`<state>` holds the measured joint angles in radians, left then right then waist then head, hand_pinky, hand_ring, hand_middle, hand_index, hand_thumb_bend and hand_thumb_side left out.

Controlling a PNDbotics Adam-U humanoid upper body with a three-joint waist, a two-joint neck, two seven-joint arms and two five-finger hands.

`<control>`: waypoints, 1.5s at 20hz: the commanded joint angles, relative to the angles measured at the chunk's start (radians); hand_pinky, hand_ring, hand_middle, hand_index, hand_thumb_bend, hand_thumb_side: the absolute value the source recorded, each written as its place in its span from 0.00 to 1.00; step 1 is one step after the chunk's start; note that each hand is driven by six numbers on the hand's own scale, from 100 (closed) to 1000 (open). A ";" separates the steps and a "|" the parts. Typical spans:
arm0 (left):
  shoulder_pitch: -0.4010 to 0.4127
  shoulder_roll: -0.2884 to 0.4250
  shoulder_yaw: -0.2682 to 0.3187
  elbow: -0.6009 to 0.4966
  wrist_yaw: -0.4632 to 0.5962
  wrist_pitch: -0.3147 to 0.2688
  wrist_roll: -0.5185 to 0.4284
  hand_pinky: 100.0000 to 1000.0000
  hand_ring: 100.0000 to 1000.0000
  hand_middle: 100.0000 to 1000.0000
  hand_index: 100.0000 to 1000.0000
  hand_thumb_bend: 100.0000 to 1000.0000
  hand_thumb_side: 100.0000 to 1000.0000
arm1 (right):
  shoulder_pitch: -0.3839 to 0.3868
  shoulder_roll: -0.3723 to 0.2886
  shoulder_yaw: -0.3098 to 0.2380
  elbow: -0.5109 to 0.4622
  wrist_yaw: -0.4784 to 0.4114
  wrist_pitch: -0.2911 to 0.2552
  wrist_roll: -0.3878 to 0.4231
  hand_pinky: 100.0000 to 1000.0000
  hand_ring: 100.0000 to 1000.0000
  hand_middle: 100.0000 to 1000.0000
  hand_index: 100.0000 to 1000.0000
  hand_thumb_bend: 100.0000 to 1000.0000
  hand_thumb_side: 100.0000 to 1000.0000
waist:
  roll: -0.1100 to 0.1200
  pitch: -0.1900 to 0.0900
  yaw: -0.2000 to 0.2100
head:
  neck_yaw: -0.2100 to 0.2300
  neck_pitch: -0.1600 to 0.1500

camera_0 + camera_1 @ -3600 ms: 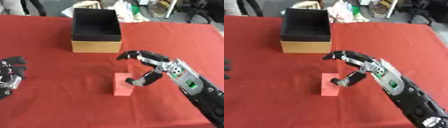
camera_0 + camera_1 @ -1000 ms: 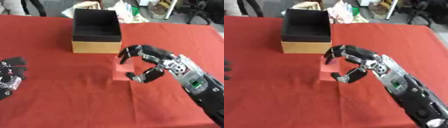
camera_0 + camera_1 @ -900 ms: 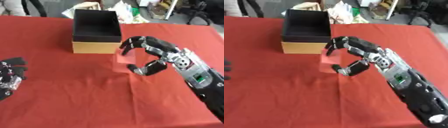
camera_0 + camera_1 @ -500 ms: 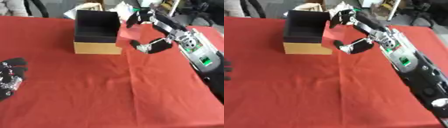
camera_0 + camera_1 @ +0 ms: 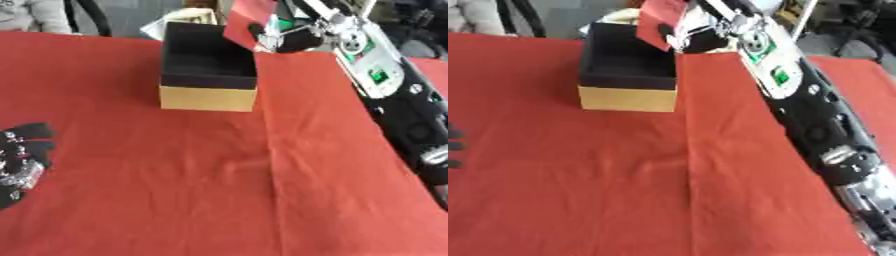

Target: Pick up objects on the table and place them in the box.

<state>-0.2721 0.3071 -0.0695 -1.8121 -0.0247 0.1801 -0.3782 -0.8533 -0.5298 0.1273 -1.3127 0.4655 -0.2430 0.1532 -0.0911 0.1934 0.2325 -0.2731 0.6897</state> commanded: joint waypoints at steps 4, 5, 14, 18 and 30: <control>-0.035 -0.003 -0.011 -0.015 0.011 -0.004 -0.017 0.69 0.80 0.76 0.86 0.00 0.28 | -0.078 0.072 -0.058 0.156 0.102 0.005 -0.052 0.62 0.60 0.48 0.72 0.05 0.00 | 0.015 0.003 0.033 | -0.041 -0.032; -0.038 -0.004 -0.013 -0.015 0.011 -0.004 -0.018 0.69 0.80 0.76 0.86 0.00 0.28 | -0.085 0.083 -0.064 0.181 0.117 0.004 -0.060 0.62 0.60 0.48 0.72 0.09 0.00 | 0.016 0.005 0.038 | -0.046 -0.034; -0.053 -0.009 -0.020 -0.018 0.016 -0.006 -0.027 0.69 0.80 0.76 0.86 0.00 0.27 | -0.111 0.149 -0.081 0.423 0.250 -0.077 -0.152 0.64 0.67 0.67 0.82 0.08 0.00 | 0.027 0.024 0.060 | -0.066 -0.038; -0.055 -0.008 -0.020 -0.018 0.015 -0.006 -0.027 0.69 0.80 0.76 0.86 0.00 0.27 | -0.114 0.151 -0.080 0.460 0.279 -0.110 -0.182 0.71 0.77 0.89 0.93 0.17 0.00 | 0.024 0.026 0.057 | -0.066 -0.037; -0.051 -0.005 -0.017 -0.017 0.012 -0.004 -0.025 0.69 0.80 0.76 0.86 0.00 0.28 | -0.107 0.127 -0.073 0.369 0.198 -0.090 -0.178 0.71 0.79 0.91 0.93 0.19 0.02 | 0.016 0.023 0.047 | -0.061 -0.034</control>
<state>-0.3160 0.2903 -0.0887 -1.8130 -0.0120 0.1763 -0.4035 -0.9462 -0.3704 0.0556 -0.9173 0.6781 -0.3362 -0.0281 -0.0816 0.2311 0.2809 -0.3352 0.6573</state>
